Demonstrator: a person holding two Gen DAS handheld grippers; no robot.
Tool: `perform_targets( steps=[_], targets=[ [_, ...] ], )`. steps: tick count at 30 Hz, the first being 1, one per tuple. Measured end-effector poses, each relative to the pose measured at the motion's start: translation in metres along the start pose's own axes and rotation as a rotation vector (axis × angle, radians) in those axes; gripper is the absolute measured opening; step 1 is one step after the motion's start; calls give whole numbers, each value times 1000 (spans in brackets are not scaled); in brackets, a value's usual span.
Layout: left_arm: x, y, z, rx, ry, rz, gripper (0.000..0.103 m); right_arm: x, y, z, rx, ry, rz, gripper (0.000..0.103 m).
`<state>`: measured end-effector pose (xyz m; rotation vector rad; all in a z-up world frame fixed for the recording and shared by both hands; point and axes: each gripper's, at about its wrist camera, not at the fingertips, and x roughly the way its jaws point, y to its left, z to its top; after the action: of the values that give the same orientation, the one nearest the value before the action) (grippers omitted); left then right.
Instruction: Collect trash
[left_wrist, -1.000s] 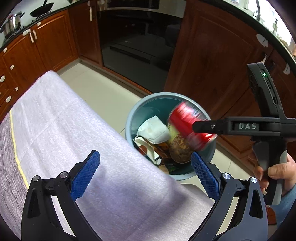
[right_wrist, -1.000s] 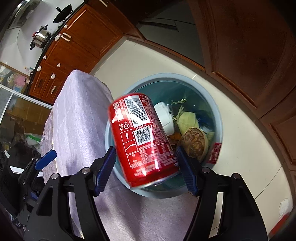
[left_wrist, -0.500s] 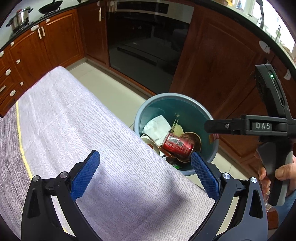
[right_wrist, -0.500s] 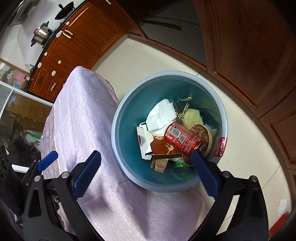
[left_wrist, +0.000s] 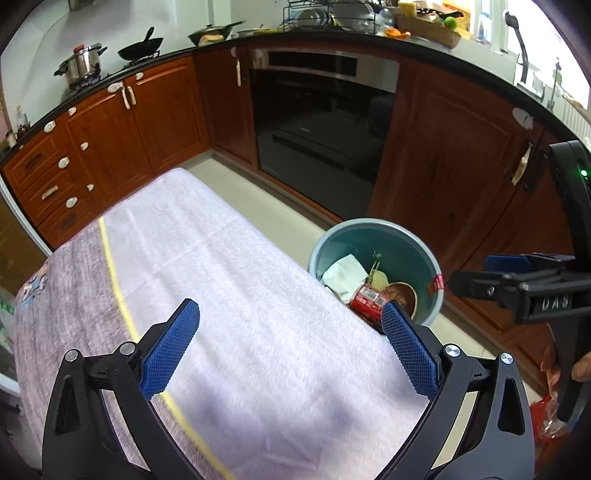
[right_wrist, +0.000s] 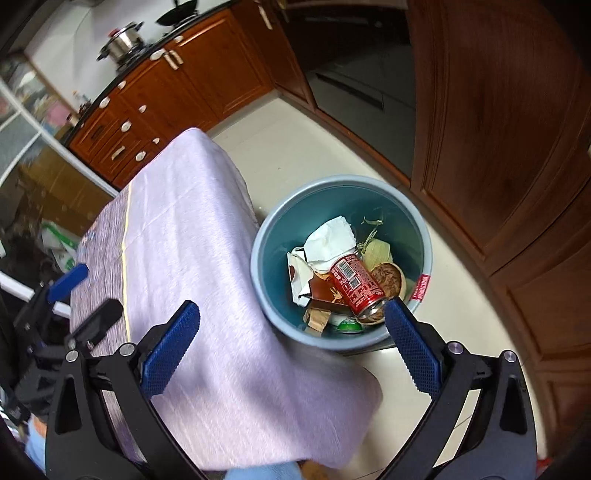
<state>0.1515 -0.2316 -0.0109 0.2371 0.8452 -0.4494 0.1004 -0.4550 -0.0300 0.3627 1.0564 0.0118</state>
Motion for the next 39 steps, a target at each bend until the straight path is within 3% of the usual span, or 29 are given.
perform_targets(
  steps=[6,12,20,27,39],
  targets=[
    [-38,6,-20,-1,-9,50,99,-29,32,-29,-102,-25,-72,96],
    [-67,17,-45,-43,-20,33,99,-50,53,-60,-124,-48,-145,96],
    [-91,27,-81,-75,-23,55,99,-62,73,-97,-137,-57,-170,96],
    [-97,32,-102,-87,-24,58,99,-63,83,-119,-148,-61,-184,96],
    [-86,36,-113,-93,5,70,99,-42,94,-123,-168,-17,-169,96]
  ],
)
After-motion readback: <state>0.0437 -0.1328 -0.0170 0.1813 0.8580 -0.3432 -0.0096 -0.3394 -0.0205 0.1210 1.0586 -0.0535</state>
